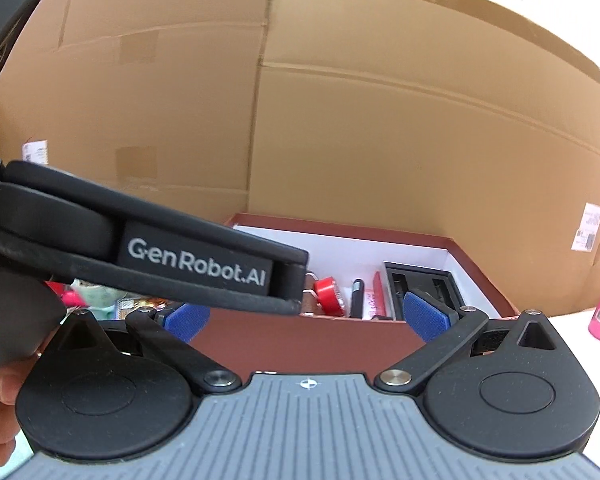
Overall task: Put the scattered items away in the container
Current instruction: 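Move the left tool back toward the bag of cotton swabs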
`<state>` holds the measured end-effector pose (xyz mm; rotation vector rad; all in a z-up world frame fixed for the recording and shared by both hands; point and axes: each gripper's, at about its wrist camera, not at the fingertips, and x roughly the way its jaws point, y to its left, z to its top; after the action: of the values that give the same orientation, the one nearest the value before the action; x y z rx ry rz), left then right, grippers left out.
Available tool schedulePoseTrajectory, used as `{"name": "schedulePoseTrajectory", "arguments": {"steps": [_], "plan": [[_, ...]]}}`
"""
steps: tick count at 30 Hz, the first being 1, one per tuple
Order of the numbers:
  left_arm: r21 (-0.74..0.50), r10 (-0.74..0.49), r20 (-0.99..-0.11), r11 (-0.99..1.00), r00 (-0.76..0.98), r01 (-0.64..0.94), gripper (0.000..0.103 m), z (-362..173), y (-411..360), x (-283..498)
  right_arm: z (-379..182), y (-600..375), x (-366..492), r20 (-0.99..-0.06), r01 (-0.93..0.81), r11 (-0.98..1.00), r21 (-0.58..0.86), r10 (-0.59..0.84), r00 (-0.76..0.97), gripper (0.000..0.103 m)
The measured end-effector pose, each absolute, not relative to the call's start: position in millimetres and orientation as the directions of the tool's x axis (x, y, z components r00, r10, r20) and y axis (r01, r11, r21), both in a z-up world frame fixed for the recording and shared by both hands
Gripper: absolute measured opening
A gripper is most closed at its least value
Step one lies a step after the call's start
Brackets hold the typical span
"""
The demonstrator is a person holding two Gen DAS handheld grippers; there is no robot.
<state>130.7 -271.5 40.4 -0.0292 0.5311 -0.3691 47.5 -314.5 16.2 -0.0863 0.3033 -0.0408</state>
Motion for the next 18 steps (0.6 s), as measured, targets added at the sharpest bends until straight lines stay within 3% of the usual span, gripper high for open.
{"name": "schedulePoseTrajectory", "arguments": {"steps": [18], "plan": [[-0.18,-0.274,-0.552,0.961,0.787,0.209,0.102,0,-174,67,-18,-223,9,-0.392,-0.179,0.978,-0.108,0.123,0.912,0.103]]}}
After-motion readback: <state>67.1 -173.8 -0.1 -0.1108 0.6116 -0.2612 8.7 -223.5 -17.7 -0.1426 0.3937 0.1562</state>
